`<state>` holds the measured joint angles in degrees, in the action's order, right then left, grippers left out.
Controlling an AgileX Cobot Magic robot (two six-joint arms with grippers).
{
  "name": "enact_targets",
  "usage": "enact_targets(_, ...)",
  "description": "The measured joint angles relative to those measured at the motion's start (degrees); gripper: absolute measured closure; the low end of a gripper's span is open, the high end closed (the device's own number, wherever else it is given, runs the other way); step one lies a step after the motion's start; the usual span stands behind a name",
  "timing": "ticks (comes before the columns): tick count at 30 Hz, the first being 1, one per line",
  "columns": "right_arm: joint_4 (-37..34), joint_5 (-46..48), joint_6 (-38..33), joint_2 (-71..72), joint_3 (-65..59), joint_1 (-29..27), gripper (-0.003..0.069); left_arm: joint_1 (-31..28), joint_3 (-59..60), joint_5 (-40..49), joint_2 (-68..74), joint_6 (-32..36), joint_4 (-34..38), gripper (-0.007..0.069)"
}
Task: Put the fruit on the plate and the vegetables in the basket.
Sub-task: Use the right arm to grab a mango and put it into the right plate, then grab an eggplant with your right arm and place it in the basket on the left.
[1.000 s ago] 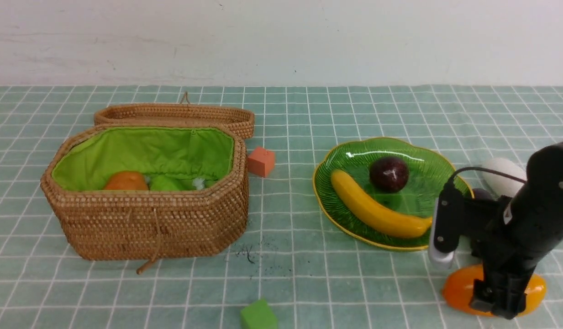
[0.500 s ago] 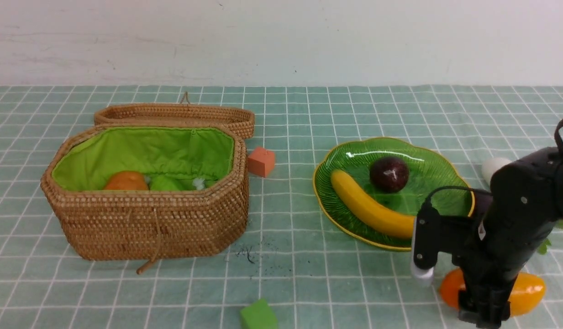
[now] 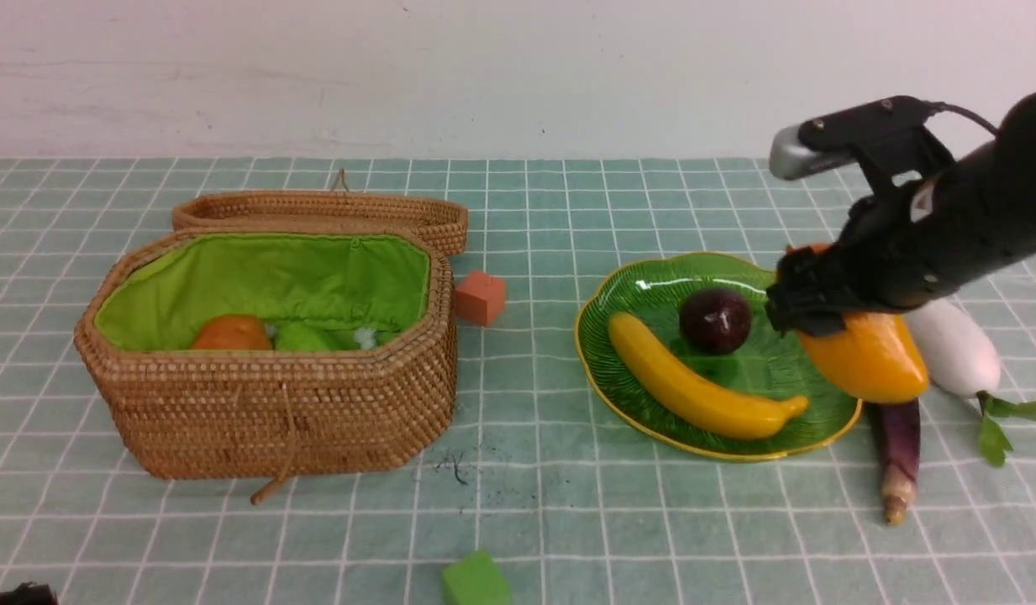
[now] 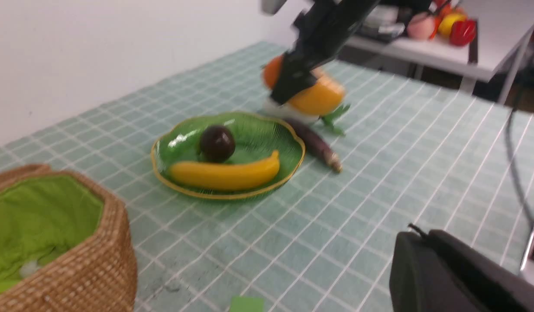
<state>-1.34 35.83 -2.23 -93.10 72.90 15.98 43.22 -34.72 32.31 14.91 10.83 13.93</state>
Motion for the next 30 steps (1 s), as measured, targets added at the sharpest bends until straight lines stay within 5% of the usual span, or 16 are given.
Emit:
enact_targets(7,-1.0,-5.4,4.0,-15.4,7.4,-2.2,0.011,0.0,0.0,-0.1,0.3,-0.2,1.4,0.0627)
enact_targets(15,-1.0,-0.3,10.8,-17.0,10.3,-4.5,-0.0017,0.0,0.1,1.5,0.3,-0.3,1.6,0.0622)
enact_targets(24,3.5,18.5,14.4,-4.2,7.5,-6.9,0.0154,0.0,0.1,1.5,0.3,-0.3,2.9,0.0621)
enact_targets(30,1.8,14.6,18.0,-2.8,-5.7,-11.8,0.0188,0.0,0.1,1.4,0.4,-0.2,2.9,0.0621)
